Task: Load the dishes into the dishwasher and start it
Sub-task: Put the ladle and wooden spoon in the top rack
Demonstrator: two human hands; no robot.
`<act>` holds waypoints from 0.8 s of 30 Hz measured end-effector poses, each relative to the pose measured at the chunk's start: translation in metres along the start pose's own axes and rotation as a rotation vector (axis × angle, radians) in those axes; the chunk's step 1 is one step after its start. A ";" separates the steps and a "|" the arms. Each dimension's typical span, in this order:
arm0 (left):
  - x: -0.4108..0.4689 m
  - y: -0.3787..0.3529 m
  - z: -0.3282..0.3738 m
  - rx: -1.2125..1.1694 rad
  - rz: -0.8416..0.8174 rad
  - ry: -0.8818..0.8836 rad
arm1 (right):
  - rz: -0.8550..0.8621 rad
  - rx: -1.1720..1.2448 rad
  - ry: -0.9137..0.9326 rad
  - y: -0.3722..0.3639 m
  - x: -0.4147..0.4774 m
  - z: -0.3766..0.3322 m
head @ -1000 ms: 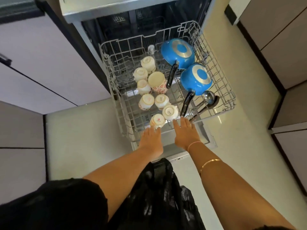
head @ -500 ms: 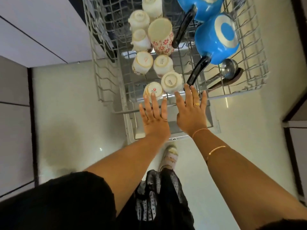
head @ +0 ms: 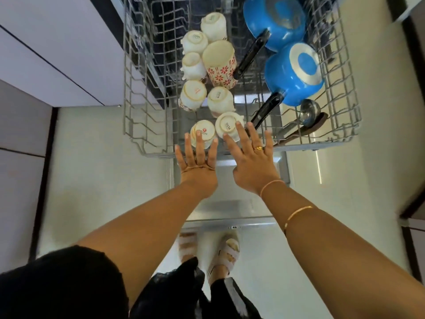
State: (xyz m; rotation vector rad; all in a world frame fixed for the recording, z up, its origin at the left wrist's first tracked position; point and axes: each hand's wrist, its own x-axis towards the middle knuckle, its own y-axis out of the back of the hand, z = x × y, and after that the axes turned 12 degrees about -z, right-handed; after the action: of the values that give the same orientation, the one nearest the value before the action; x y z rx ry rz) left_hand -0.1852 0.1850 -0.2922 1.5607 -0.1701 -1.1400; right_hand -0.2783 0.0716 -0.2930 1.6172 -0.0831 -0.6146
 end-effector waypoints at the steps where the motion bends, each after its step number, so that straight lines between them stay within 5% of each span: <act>1: 0.008 0.009 -0.001 0.023 -0.017 0.002 | -0.026 -0.009 -0.001 0.007 0.009 0.004; 10: 0.087 0.075 -0.008 0.130 -0.156 0.027 | -0.225 -0.023 0.006 0.056 0.100 0.037; 24: 0.199 0.170 -0.021 0.172 -0.197 0.049 | -0.245 0.025 -0.025 0.113 0.235 0.074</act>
State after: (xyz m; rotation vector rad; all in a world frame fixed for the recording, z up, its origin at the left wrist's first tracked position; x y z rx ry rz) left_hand 0.0108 0.0112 -0.2667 1.7868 -0.0848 -1.2659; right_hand -0.0768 -0.1077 -0.2667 1.6570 0.0910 -0.8252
